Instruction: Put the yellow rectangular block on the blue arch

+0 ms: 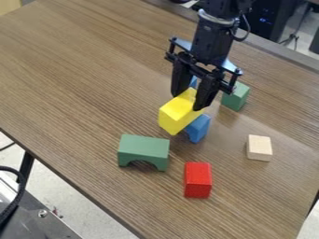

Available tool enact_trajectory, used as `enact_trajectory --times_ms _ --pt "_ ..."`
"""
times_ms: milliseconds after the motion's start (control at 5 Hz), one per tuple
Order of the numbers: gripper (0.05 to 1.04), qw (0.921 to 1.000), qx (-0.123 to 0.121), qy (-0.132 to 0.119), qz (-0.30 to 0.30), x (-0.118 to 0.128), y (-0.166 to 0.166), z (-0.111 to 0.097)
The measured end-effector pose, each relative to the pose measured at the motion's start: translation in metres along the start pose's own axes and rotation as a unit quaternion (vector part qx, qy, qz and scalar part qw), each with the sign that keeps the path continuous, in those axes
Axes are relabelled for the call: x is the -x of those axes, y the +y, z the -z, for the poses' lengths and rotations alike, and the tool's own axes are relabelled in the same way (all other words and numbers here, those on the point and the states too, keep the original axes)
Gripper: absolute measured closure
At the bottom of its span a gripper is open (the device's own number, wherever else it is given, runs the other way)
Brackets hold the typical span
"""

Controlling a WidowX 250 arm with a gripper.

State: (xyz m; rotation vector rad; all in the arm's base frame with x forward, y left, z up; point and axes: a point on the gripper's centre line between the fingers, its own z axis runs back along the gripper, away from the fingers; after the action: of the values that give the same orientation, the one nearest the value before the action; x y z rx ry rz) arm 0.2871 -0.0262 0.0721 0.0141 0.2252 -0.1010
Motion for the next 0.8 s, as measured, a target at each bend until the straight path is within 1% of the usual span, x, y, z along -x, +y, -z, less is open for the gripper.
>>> enact_trajectory --times_ms 200,600,800 --pt "0.566 0.9998 0.007 0.003 -0.017 -0.005 0.002 0.0" --pt "0.566 0.9989 0.014 0.004 -0.046 -0.014 0.008 0.0" --pt "0.529 0.9984 0.017 0.006 -0.054 -0.019 0.013 -0.001"
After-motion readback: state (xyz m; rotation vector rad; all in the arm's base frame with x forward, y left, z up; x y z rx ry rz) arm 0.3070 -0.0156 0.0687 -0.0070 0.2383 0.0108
